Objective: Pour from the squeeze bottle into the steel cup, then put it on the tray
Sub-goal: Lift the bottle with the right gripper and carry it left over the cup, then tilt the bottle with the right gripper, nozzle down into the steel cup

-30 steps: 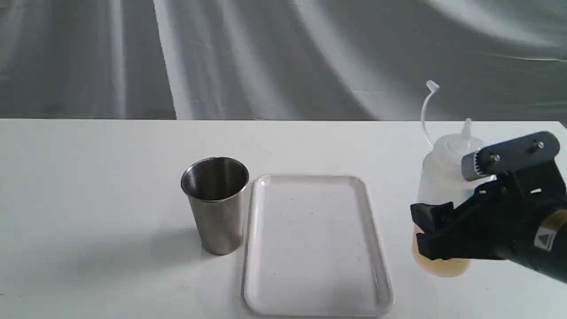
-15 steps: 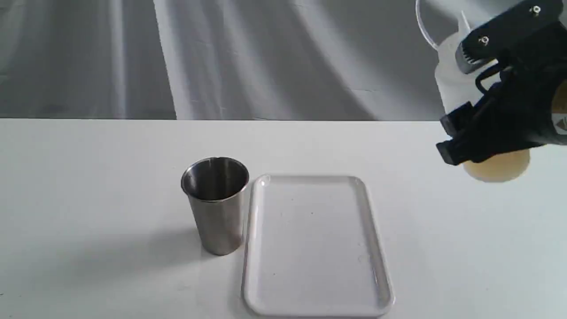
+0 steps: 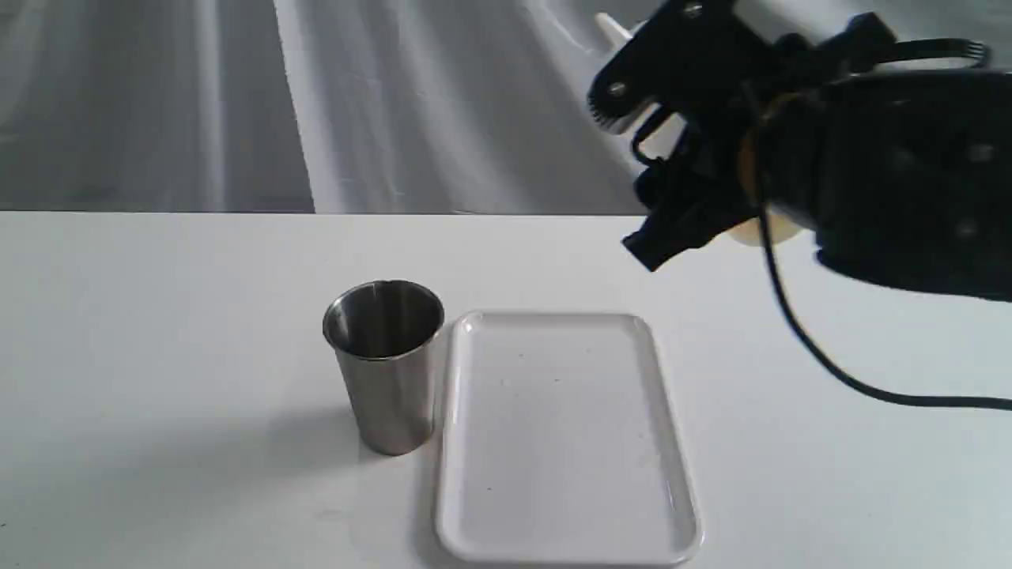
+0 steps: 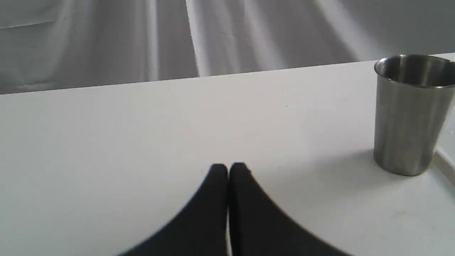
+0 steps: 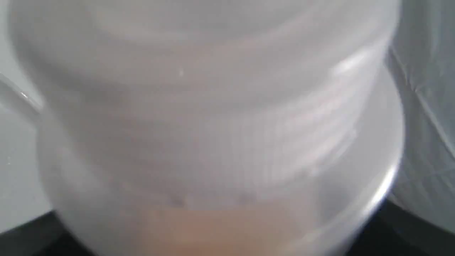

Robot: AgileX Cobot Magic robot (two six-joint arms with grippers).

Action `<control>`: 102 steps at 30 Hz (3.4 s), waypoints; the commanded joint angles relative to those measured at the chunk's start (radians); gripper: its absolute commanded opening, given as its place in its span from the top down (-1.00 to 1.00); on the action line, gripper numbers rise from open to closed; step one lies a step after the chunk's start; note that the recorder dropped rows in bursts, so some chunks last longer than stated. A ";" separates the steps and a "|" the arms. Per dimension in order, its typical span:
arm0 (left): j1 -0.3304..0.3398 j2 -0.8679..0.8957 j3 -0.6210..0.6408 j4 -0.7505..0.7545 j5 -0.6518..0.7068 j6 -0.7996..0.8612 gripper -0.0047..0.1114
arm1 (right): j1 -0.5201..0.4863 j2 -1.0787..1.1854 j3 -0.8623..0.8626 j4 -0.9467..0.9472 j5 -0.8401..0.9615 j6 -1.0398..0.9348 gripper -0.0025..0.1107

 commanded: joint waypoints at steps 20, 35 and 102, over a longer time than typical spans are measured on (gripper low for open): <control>0.002 -0.003 0.004 -0.001 -0.008 -0.006 0.92 | 0.199 0.362 -0.164 -0.314 0.295 0.017 0.72; 0.002 -0.003 0.004 -0.001 -0.008 -0.002 0.92 | 0.199 0.442 -0.164 -0.380 0.339 0.066 0.72; 0.002 -0.003 0.004 -0.001 -0.008 -0.002 0.92 | 0.236 0.559 -0.303 -0.380 0.473 -0.357 0.72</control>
